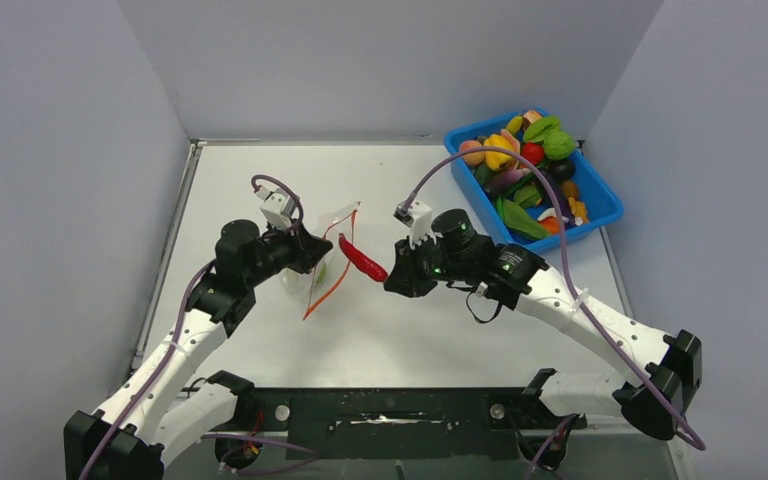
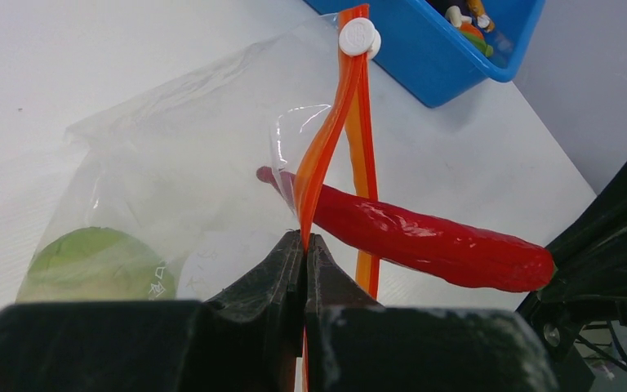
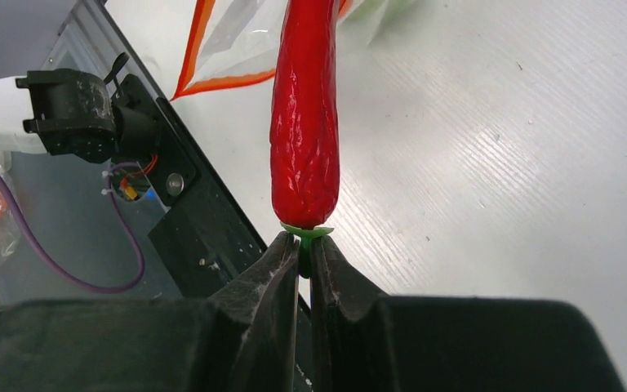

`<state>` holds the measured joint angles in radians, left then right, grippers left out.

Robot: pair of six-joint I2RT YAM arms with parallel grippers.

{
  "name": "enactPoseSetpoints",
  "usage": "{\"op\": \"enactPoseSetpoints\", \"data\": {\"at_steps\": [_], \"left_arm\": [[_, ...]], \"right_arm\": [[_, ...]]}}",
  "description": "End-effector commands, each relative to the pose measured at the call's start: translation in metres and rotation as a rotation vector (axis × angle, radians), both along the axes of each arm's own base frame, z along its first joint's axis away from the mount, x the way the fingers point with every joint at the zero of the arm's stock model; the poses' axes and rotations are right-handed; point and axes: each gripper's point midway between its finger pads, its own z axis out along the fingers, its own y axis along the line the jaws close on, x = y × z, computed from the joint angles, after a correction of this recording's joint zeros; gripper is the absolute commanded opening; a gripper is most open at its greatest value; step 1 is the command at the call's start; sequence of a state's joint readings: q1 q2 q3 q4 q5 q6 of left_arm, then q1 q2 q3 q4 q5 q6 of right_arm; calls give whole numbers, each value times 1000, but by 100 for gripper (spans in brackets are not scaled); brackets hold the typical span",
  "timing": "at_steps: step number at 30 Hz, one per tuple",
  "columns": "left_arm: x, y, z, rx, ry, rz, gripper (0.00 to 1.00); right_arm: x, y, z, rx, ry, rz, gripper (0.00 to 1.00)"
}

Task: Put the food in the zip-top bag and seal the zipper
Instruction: Place the fake vegetable in the zipper food storage bag.

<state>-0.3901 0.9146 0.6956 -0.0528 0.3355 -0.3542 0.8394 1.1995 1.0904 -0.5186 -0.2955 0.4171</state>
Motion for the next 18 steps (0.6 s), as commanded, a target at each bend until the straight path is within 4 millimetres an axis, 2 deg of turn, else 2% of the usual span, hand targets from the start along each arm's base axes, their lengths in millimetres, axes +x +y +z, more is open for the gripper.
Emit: {"op": "enactPoseSetpoints", "data": {"at_steps": [1,11,15,18], "left_arm": [[-2,-8,25,-45,-93,-48,0],[-5,-12,23,-41,-89,-67,0],[-5,-12,23,-38,-95,-67,0],[-4,-11,24,-39,-97,-57,0]], "right_arm": [[14,14,29,73,-13,-69,1],[35,30,20,66,77,-181,3],[46,30,17,17,94,-233,5],[49,40,22,49,113,-237,7]]}}
